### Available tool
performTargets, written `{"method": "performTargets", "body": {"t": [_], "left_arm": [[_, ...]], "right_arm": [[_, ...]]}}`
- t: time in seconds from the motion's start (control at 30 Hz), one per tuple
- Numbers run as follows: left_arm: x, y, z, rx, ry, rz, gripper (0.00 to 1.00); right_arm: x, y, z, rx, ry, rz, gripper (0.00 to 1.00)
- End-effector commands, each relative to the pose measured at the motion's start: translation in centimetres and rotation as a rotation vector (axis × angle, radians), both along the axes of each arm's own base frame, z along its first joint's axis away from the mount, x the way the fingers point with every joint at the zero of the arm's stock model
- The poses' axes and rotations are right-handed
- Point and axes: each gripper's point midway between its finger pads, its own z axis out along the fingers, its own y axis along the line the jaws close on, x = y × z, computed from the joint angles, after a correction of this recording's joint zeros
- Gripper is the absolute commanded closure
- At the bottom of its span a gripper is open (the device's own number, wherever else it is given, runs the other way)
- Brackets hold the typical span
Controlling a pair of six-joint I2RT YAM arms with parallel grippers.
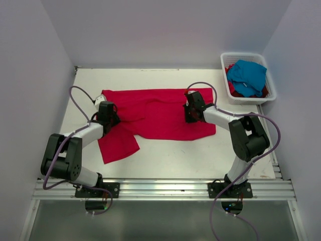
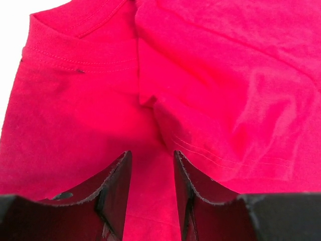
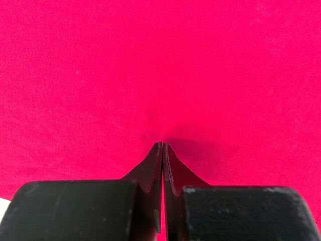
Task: Fold and stack the t-shirts
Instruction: Fold the flattened tshirt in 1/3 of the way
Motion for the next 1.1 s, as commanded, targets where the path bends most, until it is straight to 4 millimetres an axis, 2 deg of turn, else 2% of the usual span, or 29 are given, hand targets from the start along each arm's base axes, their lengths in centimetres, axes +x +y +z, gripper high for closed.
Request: {"method": "performTargets", "body": {"t": [0.0,0.13,0.33,0.47,0.8,1.07], "left_arm": [[0.5,0.6,-0.3,0.024,-0.001,0.044,0.58],[1.2,0.4,-0.9,0.024,-0.002,0.041,0.58],[3.0,-0.4,-0.8,0.004,-0.028,0.011,0.59],[3.8,-0.7,0.2,-0.004,-0.055,-0.003,0.59],[4.2,-1.0,2.8,-0.008,-0.098,-0.021,0.59],[4.8,-1.0,2.8,0.004,-0.079,-0.023,0.59]], "right_arm": [[0.4,0.5,0.7,0.002,-0.017,0.016,1.0],[0.5,0.4,0.7,0.001,-0.019,0.017,1.0],[0.5,0.3,0.7,-0.006,-0.019,0.016,1.0],[0.5,0.3,0.6,-0.008,-0.017,0.019,1.0],[0.6,0.5,0.3,-0.005,-0.009,0.023,1.0],[0.6,0.5,0.1,-0.007,-0.004,0.023,1.0]]}}
